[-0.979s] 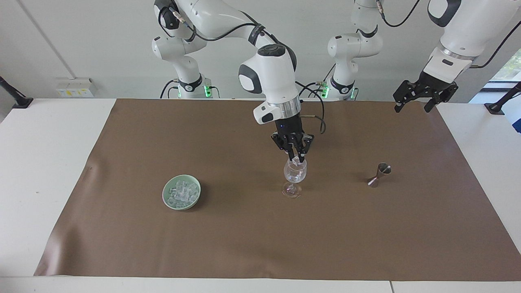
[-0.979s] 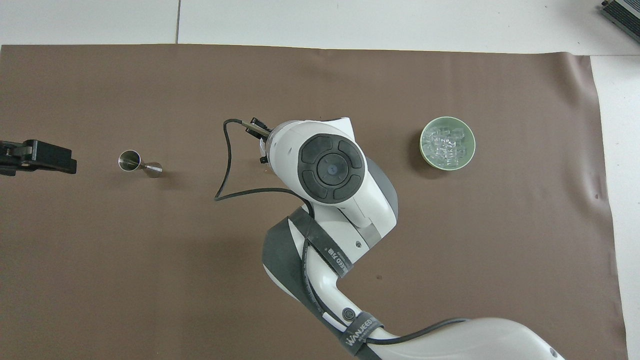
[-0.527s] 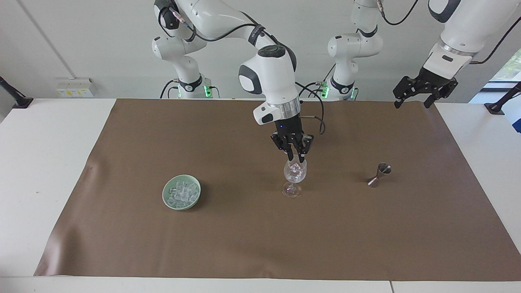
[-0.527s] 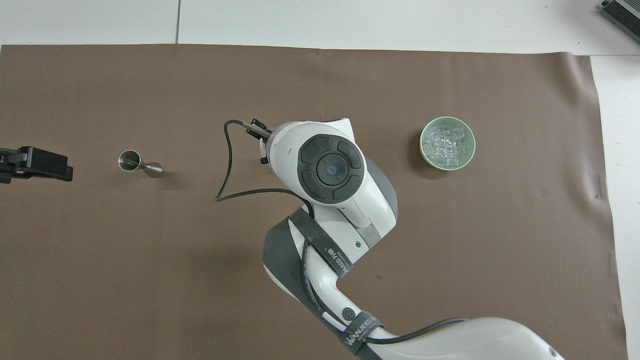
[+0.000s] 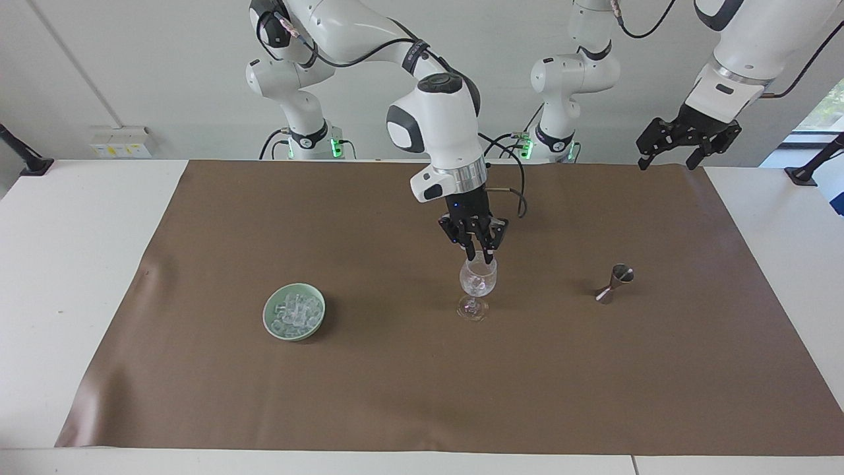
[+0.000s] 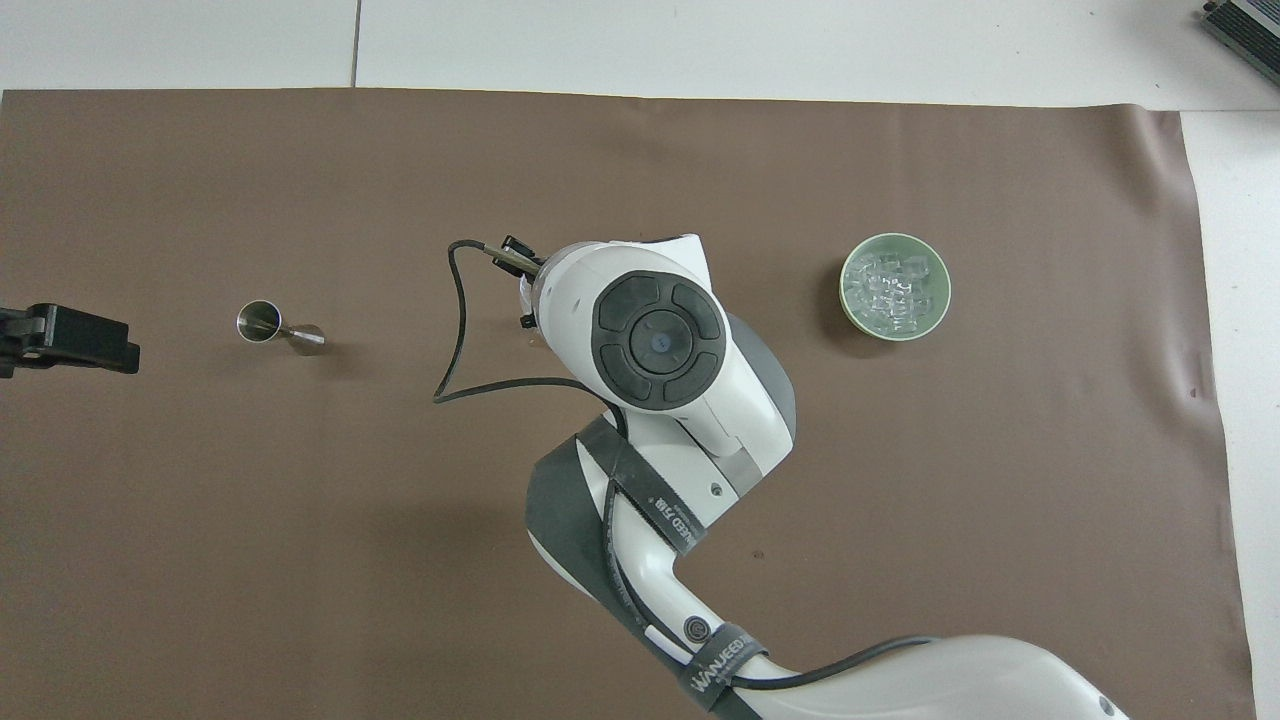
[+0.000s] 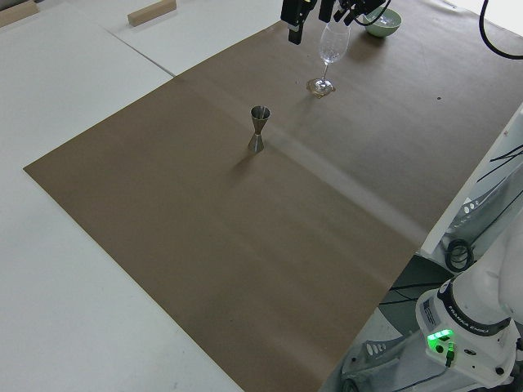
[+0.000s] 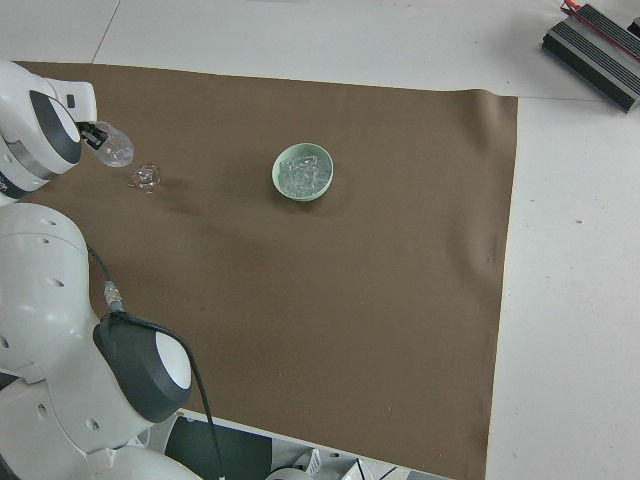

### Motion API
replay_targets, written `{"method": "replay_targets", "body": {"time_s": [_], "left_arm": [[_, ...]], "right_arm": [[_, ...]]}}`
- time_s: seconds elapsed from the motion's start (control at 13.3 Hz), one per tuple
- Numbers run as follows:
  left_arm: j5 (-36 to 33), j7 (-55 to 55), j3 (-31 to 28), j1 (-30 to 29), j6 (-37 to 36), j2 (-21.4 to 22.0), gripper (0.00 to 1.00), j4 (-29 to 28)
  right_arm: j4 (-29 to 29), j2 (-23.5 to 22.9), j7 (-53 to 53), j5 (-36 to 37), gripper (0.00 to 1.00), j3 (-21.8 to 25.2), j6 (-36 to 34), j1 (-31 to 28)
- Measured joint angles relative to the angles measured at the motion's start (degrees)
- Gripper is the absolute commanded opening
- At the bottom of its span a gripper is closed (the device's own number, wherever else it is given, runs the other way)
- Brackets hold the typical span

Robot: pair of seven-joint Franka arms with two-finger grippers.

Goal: Pour wine and add ice with both arms

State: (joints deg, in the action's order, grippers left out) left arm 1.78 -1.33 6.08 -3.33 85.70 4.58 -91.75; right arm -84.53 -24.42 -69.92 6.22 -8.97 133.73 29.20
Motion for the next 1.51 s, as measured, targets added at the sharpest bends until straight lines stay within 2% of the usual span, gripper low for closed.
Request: {"method": "replay_targets", "body": {"time_s": [0.6, 0.98, 1.2, 1.43, 1.51], "left_arm": [[0.00, 0.00, -0.14, 0.00, -0.15, 0.00, 1.00, 0.00], [0.00, 0.00, -0.19, -0.02, -0.18, 0.00, 1.00, 0.00], [0.00, 0.00, -0.19, -0.02, -0.19, 0.00, 1.00, 0.00], [0.00, 0.00, -0.20, -0.02, -0.19, 0.00, 1.00, 0.00], [0.00, 0.00, -0.20, -0.02, -0.19, 0.00, 1.00, 0.00]], "right_arm": [[1.08, 2.02, 1.07, 8.88, 0.39, 0.73, -0.03, -2.43], [0.62, 3.86, 11.60, 8.87, 0.39, 0.75, -8.71, -6.93], [-0.46, 6.92, 20.23, 7.91, 0.40, 0.76, -15.22, -10.07], [-3.09, 11.30, 32.80, 3.83, 0.48, 0.81, -19.98, -15.63], [-3.47, 12.47, 36.74, 2.63, 0.56, 0.81, -21.66, -17.46]]}}
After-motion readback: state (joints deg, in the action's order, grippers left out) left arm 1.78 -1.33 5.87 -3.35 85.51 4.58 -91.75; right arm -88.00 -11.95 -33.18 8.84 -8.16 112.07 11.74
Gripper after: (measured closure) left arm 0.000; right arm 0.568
